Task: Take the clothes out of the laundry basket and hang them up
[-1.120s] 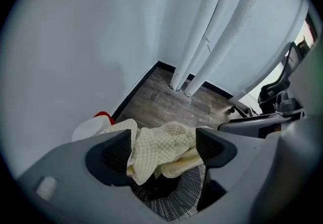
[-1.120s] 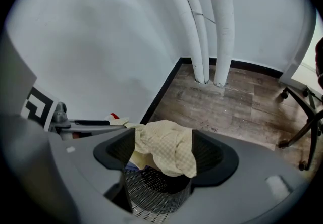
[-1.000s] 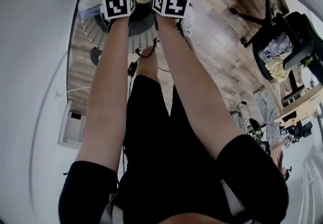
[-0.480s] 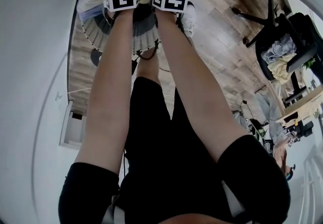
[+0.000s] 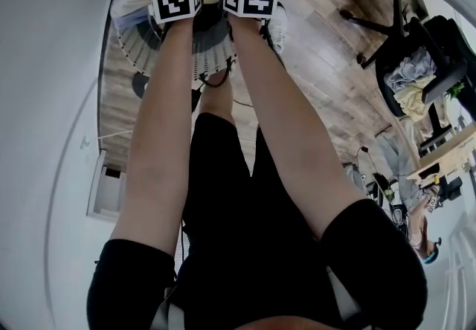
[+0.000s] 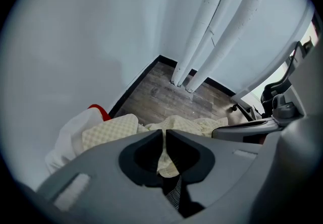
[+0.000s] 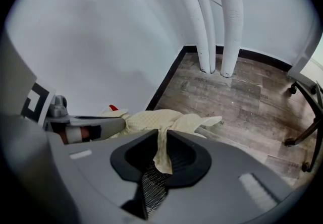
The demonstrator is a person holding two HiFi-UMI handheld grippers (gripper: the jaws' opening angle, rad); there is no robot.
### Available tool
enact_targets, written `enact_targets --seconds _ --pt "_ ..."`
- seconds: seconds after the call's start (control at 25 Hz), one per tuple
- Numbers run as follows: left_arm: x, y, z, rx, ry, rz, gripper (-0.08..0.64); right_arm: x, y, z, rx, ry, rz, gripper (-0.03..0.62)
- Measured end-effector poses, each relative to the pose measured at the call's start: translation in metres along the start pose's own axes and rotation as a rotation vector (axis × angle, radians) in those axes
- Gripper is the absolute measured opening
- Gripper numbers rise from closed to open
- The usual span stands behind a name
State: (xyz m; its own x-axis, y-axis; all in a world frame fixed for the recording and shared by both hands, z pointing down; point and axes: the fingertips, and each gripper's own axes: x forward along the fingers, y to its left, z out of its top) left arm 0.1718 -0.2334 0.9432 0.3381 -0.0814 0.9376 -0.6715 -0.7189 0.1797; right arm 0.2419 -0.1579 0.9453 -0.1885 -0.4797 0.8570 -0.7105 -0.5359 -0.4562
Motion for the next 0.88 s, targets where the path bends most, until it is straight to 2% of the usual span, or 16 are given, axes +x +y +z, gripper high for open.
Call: enact_targets --seconds 0.12,0.44,0.88 --pt "-0.012 0.001 0.005 -0.019 -0.039 -0.008 0.015 -0.014 0.0 0.006 0.001 -0.034 0.003 0.052" --pt "-0.077 -0.003 0.026 -0.023 -0.162 -0.021 0.011 -0.079 0.018 0.025 -0.031 -0.141 0.039 0.051" --pt "-0.222 -0.029 0.066 -0.039 -0.387 -0.064 0.009 -0.203 0.088 0.064 -0.145 -0.282 0.119 0.051"
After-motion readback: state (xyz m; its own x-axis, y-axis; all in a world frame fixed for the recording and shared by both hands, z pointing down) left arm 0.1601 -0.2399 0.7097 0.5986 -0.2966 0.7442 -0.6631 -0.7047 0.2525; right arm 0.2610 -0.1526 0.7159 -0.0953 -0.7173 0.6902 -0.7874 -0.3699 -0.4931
